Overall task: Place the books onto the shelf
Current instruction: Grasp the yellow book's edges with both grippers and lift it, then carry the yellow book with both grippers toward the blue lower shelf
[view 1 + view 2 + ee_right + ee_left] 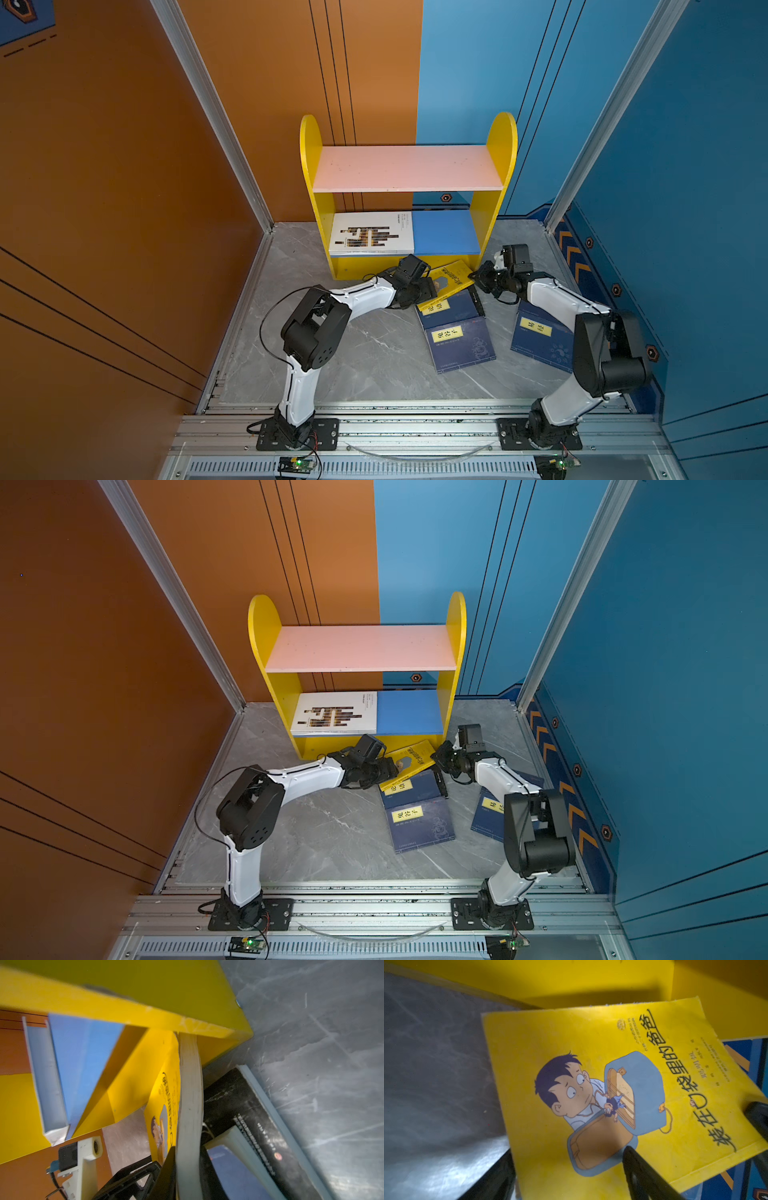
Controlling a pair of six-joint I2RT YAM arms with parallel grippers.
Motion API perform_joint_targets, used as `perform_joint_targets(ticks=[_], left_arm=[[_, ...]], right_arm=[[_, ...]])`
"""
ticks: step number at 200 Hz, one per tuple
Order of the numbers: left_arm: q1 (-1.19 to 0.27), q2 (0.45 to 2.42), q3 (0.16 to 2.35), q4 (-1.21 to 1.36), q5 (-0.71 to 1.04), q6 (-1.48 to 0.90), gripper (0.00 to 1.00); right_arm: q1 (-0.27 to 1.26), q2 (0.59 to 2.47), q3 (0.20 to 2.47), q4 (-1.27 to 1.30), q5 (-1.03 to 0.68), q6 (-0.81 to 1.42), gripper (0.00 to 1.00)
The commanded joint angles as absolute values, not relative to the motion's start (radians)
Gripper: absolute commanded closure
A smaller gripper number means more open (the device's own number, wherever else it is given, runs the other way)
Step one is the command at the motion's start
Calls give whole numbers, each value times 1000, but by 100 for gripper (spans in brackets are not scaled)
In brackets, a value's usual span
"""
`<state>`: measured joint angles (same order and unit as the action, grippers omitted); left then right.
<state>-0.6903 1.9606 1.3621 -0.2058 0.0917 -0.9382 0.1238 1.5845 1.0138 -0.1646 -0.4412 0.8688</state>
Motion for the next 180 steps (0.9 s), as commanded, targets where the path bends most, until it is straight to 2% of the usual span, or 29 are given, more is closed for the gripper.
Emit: perform_joint_targets(ticks=[1,43,45,49,93,139,180], left_arm=[[-675,1843,1315,-198,110,-907,16],[-666,1653,1300,-302,73,-811,15],[-665,1644,1299,-306,73,-808,11],[-661,1626,1294,-314,72,-802,9],[-578,1441,1195,-321,123,-847,8],[-470,1309,1128,-311,234,-966,7],[-401,1226,1063,-198,370,-1109,4]], right_arm=[[130,1467,986,-261,-431,880,94],[124,1258,998,-419,-382,900,93],[123,1249,1000,-423,-381,903,93],[123,1228,1003,-433,-376,911,93],[114,1083,1068,-487,-363,993,93],[157,1038,1107,-284,-432,1201,94],[214,1046,1153,-126,-406,1301,94]])
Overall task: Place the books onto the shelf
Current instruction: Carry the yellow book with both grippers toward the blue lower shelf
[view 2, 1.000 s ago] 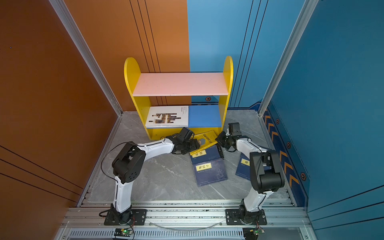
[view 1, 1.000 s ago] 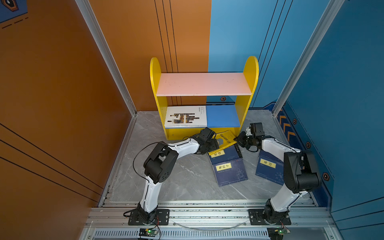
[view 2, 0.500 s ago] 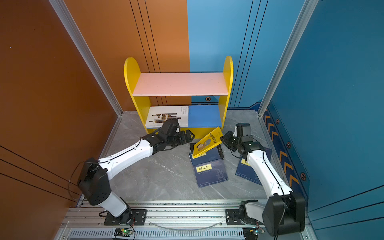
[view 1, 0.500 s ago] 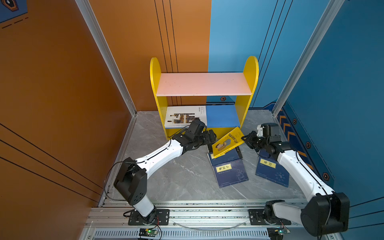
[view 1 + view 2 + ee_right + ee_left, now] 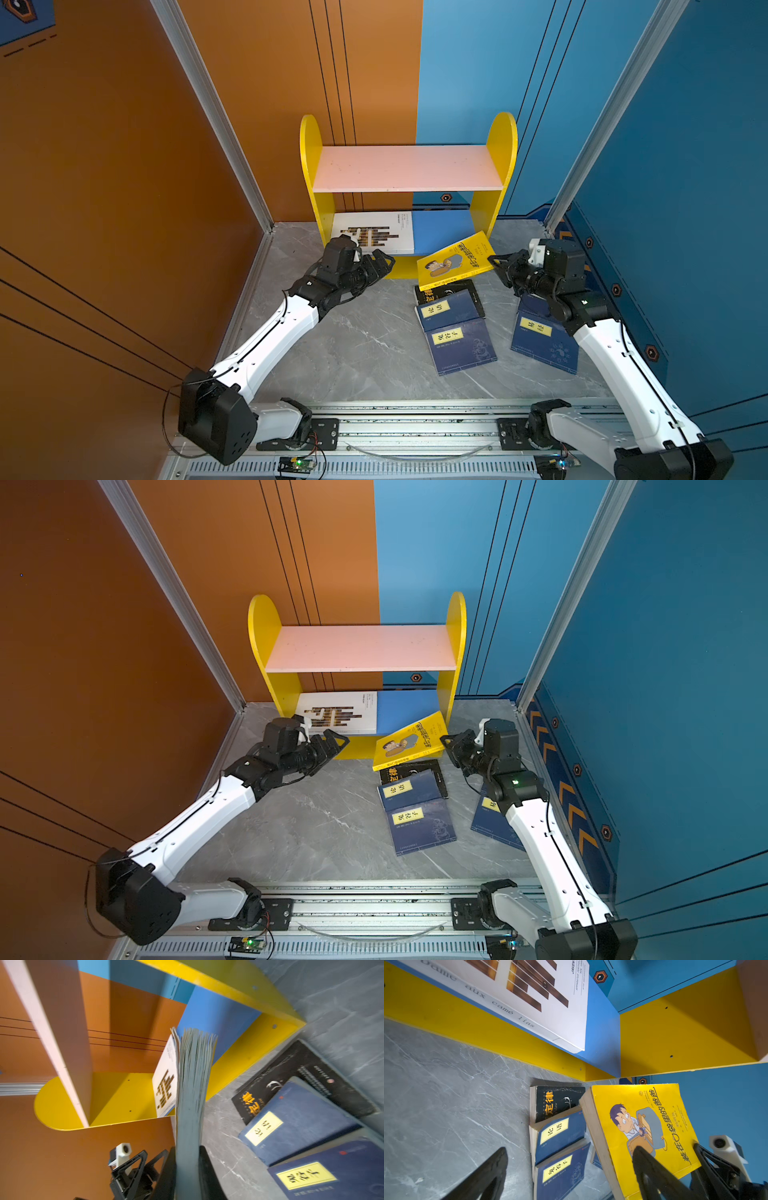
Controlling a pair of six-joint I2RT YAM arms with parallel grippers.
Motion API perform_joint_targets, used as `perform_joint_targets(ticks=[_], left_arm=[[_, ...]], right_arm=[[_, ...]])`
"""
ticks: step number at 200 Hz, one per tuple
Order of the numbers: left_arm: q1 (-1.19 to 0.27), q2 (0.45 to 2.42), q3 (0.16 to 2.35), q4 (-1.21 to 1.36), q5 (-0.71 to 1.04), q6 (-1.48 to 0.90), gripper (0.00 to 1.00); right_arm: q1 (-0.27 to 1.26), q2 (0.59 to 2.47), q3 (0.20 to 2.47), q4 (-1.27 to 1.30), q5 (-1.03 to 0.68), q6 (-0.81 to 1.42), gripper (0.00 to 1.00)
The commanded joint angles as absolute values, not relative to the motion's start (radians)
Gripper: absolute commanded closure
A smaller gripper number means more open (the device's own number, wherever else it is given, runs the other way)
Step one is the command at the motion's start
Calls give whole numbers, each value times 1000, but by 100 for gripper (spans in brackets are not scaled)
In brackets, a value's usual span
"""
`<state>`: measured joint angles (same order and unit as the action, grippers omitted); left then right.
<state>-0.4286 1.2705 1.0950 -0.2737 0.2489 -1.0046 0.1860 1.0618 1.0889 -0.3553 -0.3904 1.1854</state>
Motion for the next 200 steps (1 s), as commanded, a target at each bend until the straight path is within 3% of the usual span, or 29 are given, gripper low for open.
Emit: perform_joint_targets(ticks=[1,77,135,180,200], left_arm=[[-400,1225,1062,-183,374,-1113,3],[-391,1196,969,225,487,-1401,1],[-372,1207,995,278,511,-1426,13],[-329,1189,964,375,514,-1450,50],[-303,1164,955,344,511,-1422,62]], right_arm=[[216,1048,1153,-120,-406,1303,94],[358,1158,1118,262,-342,1356,93],[421,1217,1111,385,-365,1316,92],[442,1235,1088,380,-372,1280,92],[446,1246,1078,380,-402,1258,92]])
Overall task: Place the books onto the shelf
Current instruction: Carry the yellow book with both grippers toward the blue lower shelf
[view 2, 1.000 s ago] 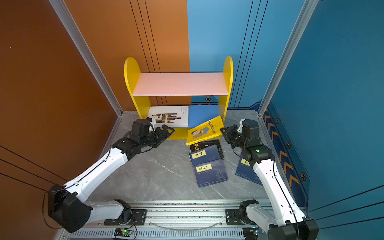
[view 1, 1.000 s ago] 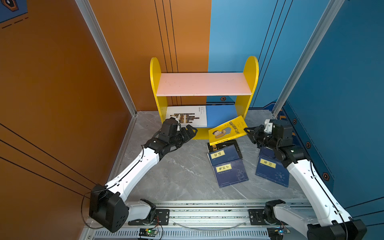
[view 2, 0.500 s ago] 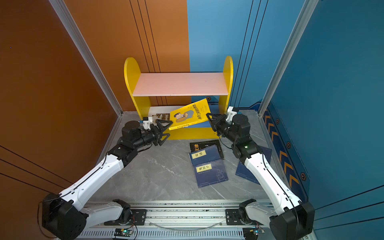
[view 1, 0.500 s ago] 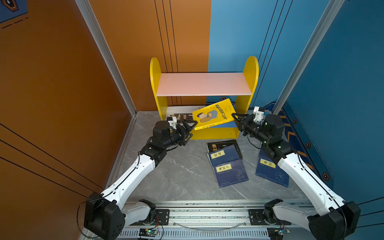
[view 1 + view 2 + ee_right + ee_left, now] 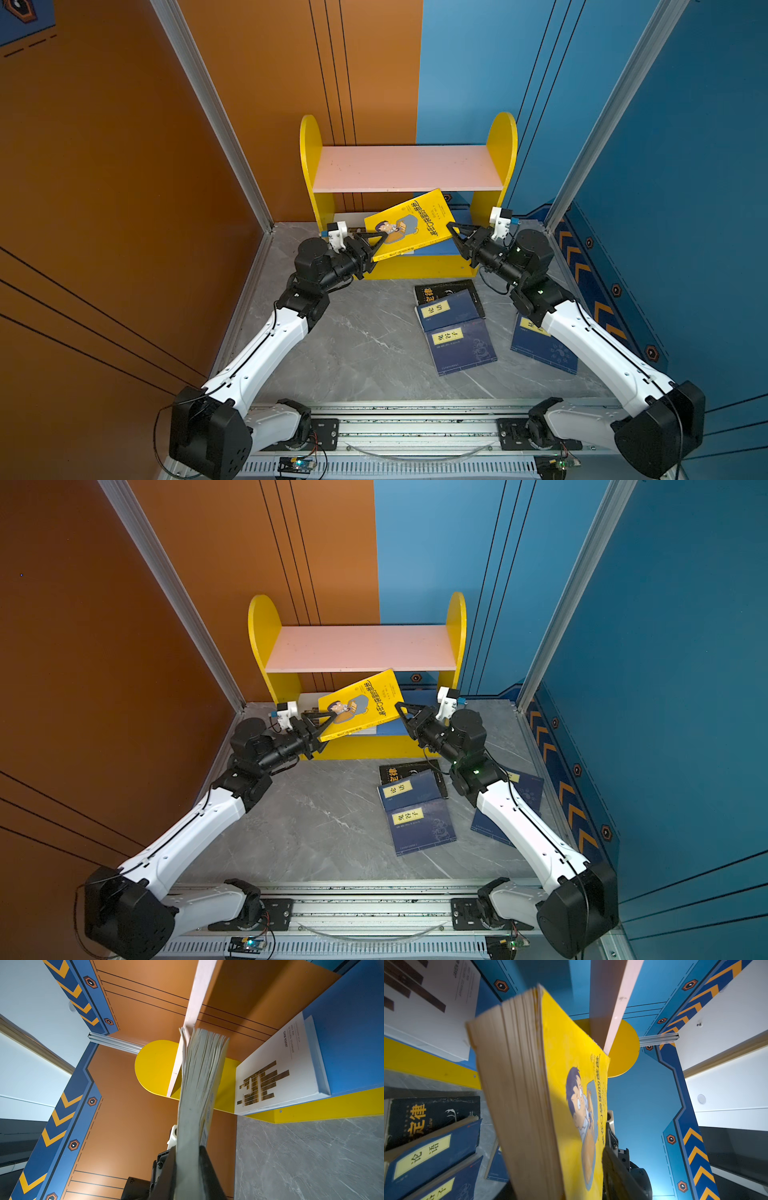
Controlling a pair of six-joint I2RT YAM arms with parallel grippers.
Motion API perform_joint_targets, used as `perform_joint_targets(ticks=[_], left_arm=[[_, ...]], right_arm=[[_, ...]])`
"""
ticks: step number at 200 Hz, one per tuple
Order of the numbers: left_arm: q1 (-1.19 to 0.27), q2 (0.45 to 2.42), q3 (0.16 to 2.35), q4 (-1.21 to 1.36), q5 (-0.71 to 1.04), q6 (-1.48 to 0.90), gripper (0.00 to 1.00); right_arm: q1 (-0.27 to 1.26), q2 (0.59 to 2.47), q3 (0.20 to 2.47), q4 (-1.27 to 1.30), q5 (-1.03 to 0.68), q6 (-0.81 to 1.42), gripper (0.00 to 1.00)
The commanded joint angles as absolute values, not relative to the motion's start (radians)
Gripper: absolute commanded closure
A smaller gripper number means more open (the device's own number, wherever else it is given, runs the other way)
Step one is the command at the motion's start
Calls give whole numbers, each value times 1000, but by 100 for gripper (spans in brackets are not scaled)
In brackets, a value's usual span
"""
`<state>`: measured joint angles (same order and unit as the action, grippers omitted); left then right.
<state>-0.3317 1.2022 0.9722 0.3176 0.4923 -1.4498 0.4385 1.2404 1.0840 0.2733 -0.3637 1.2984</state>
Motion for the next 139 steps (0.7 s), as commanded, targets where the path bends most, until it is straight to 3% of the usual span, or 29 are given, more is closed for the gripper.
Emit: perform_joint_targets(ticks=[1,25,44,77,93,139], left_arm=[[-301,1163,955,343,511,-1420,62],[-264,1144,940,332,531,-1404,70],[-228,1135,933,323,568,-1383,76],[-146,1124,939,255,679,-1316,91],[-109,1130,946,232,760,-1291,96],[-72,1159,972,240,908,-1232,100]], right_arm=[[446,1247,1078,380,-403,1257,92],[448,1266,1067,387,-436,1257,89],[444,1290,1073,374,-476,1255,82],[375,1336,1095,269,-632,1219,35],[330,1363,1095,270,-737,1224,24],[304,1462,1117,276,-957,1243,22]])
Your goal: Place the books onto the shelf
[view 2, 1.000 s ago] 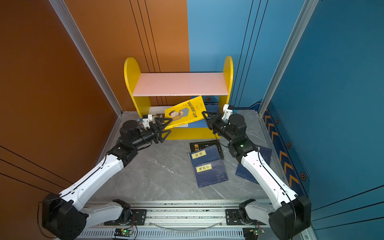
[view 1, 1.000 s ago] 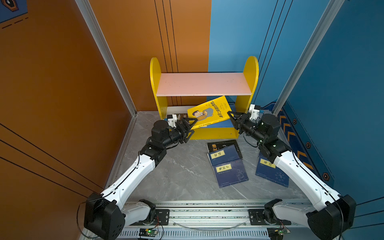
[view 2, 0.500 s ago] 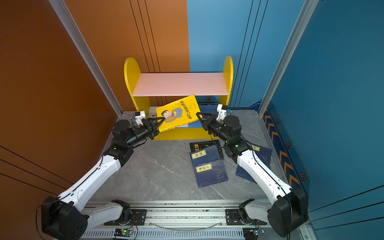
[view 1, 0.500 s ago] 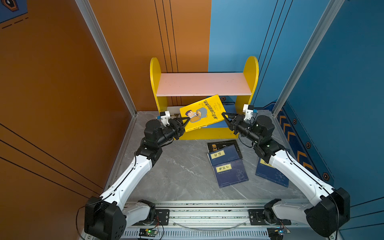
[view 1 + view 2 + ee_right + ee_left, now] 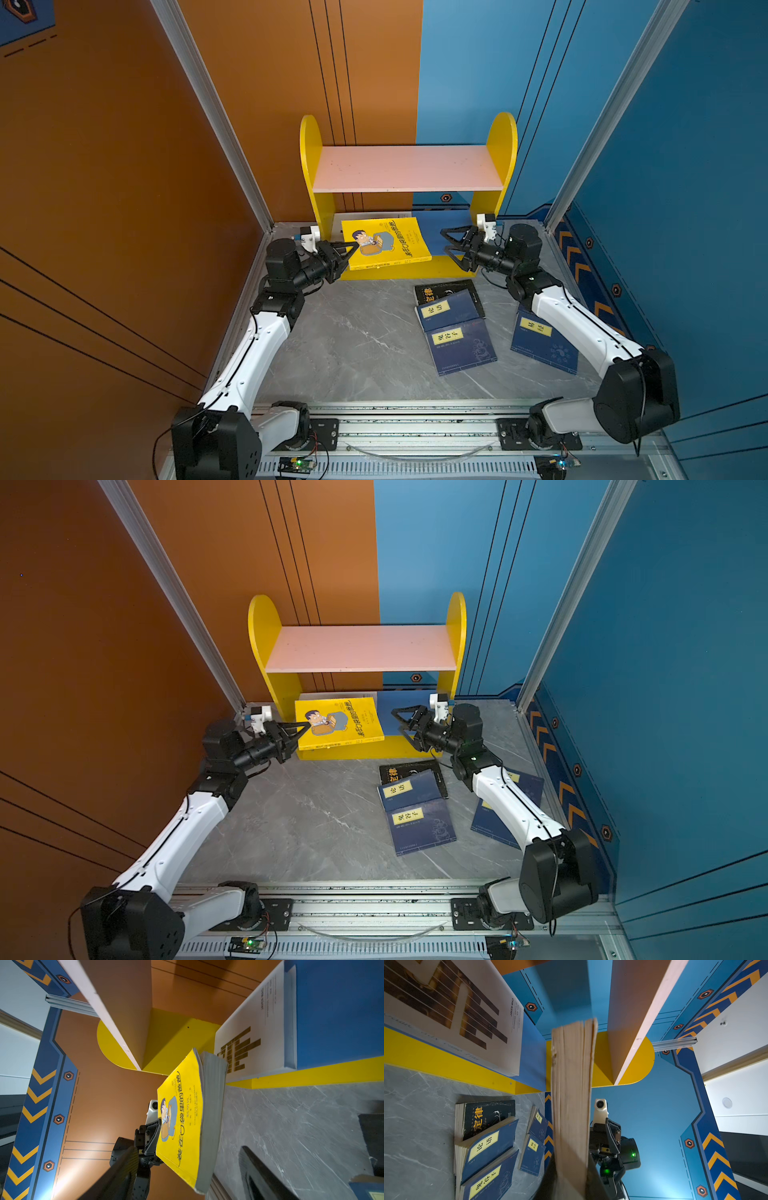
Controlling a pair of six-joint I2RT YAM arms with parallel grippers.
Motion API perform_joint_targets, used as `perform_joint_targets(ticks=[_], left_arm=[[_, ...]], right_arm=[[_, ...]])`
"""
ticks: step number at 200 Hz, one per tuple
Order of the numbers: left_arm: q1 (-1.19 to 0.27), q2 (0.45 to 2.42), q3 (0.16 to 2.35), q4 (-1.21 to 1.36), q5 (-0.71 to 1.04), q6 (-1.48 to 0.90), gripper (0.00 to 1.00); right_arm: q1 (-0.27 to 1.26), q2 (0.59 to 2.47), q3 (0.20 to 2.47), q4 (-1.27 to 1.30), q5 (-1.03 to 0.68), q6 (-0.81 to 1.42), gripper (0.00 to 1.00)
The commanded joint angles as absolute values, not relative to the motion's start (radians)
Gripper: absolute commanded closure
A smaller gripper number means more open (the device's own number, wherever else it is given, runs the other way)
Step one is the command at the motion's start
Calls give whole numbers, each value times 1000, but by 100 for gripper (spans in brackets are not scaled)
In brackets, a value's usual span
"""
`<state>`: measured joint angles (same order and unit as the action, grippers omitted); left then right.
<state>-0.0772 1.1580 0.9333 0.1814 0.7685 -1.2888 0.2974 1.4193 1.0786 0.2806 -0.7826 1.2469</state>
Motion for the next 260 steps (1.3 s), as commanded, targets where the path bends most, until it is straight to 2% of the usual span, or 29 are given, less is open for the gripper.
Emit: perform_joint_targets(ticks=[1,50,116,146,181,240,249,260], left_arm=[[-72,1159,973,239,909,-1231,100],[-64,1184,974,240,927,-1210,100],[-58,1241,994,297,940,-1215,100],[-58,1258,1003,309,957,-1211,100],[-55,1282,1016,329,959,-1214,100],[-52,1327,1064,333,967,-1213,100],[-49,1332,1066,333,963,-1214,100],[-48,1337,1068,334,962,-1215,100]], right_arm=[[304,1464,1117,276,-959,1243,22],[351,1511,1145,301,-1026,1242,23],[363,1532,1137,314,-1078,1285,48],[371,1559,1115,474,-1072,1410,60],[374,1584,1078,642,-1058,1523,62],[376,1608,1113,587,-1057,1483,72],[376,1605,1117,545,-1057,1454,72],[376,1597,1123,481,-1051,1404,65]])
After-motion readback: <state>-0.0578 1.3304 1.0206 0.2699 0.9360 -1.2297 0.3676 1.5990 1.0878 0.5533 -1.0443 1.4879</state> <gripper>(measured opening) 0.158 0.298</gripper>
